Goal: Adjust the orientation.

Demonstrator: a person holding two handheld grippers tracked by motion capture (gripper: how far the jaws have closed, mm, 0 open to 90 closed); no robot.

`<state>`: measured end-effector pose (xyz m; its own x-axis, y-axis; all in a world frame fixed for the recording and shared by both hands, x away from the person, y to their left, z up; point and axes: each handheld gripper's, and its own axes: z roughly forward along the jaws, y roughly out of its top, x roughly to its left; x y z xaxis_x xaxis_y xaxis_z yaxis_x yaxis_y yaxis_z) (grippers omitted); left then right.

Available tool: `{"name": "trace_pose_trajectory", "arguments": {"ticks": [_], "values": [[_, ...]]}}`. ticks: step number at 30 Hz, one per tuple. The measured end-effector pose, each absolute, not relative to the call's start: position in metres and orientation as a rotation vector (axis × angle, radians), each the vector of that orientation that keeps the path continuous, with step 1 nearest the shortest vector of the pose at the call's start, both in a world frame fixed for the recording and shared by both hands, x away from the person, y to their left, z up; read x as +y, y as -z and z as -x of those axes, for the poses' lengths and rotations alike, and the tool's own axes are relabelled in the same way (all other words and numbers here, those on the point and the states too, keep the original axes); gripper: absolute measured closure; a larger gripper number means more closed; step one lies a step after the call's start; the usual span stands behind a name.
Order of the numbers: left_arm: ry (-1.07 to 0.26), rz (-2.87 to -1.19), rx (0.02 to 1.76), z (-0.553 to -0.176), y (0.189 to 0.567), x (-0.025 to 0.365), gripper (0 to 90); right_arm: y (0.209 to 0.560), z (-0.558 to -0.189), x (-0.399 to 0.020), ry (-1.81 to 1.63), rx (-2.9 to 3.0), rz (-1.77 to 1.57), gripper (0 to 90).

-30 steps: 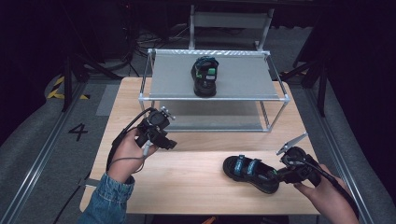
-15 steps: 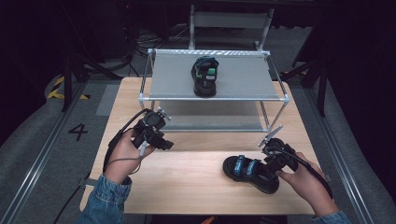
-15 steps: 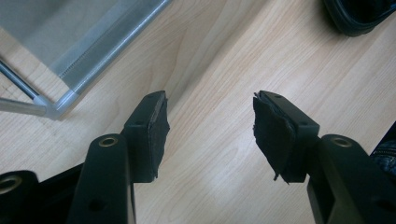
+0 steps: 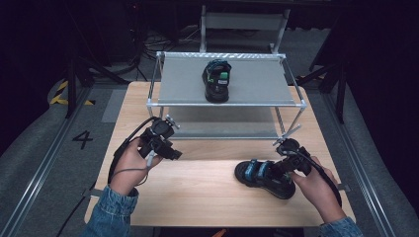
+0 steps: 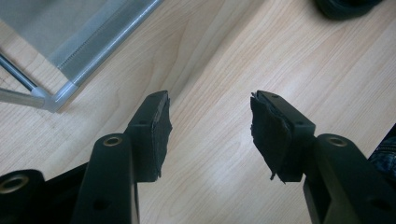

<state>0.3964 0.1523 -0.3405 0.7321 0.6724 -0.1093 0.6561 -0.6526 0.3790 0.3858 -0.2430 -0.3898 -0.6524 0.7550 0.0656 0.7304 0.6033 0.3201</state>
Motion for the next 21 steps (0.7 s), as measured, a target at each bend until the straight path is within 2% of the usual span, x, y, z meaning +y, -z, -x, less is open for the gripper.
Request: {"name": "trace_pose_trajectory", "arguments": {"ticks": [7, 14, 21], "values": [[-0.046, -2.543, 1.024, -0.4, 0.342, 0.154, 47.4, 0.395, -0.412, -0.256, -0.55, 2.643, -1.454, 84.5], [-0.04, -2.548, 1.024, -0.401, 0.344, 0.153, 47.4, 0.389, -0.401, -0.264, -0.55, 2.638, -1.439, 62.5], [-0.037, -2.548, 1.027, -0.4, 0.344, 0.151, 47.2, 0.363, -0.37, -0.272, -0.547, 2.55, -1.398, 55.4]]}}
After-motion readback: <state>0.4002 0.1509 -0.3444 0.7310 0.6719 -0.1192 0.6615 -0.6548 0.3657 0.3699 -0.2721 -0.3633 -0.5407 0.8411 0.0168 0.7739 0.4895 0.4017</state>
